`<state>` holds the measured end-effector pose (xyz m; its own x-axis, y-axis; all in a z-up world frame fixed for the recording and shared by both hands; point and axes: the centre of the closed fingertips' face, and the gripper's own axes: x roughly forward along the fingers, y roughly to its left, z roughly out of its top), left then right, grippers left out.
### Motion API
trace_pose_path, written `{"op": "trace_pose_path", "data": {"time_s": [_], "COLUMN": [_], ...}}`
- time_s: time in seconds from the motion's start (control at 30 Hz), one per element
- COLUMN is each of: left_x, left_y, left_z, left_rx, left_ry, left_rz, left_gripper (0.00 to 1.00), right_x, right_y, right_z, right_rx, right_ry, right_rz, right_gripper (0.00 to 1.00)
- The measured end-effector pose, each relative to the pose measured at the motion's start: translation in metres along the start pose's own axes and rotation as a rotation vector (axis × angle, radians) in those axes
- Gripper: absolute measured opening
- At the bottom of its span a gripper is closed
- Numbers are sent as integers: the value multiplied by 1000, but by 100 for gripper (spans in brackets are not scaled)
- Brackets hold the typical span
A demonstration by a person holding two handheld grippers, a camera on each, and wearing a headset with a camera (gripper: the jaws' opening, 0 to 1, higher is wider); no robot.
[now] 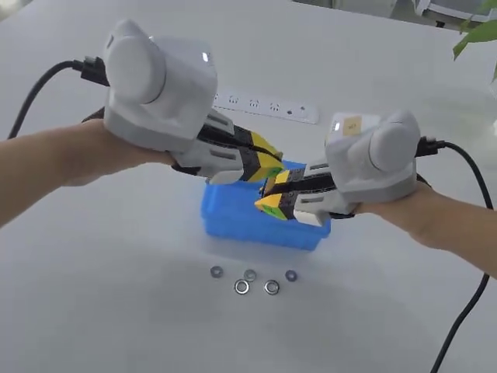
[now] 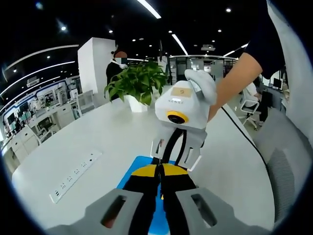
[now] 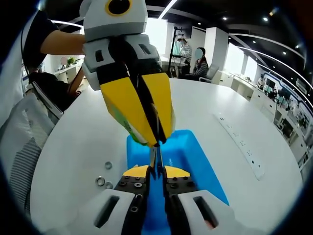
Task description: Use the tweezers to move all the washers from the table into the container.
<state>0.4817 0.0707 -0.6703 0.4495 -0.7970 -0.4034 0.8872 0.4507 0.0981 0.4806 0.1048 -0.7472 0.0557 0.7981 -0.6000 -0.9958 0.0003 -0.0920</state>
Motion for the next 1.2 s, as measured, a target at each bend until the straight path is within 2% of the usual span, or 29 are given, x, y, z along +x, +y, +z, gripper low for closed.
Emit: {"op": "trace_pose_path", "data": {"time_s": [0.17,0.4,0.53,0.63,0.67,0.9,1.03,1.2], "left_x": [0,-4,-5,-6,-8,-14,-20,-20], "left_y": [-2,2,3,3,4,7,1,-9], "left_z": [-1,0,3,5,5,14,15,11], "left_rx": [-6,23,19,-12,5,-6,-1,33], "left_ry": [-1,-10,-22,-26,-25,-48,-48,-21], "left_rz": [-10,0,8,8,19,43,31,23], "left_gripper": [5,5,5,5,5,5,5,5], "right_x": [-1,-2,-3,-6,-7,-20,-28,-38], "right_y": [2,-2,-3,-3,-1,4,5,7], "right_z": [-2,5,8,6,4,-2,-4,-8], "right_rx": [-8,27,34,40,45,39,45,61], "right_ry": [9,-22,-27,-27,-25,-18,-23,-27], "right_rz": [-2,-10,-20,-26,-25,-30,-60,-82], "right_gripper": [12,14,25,28,30,38,52,58]}}
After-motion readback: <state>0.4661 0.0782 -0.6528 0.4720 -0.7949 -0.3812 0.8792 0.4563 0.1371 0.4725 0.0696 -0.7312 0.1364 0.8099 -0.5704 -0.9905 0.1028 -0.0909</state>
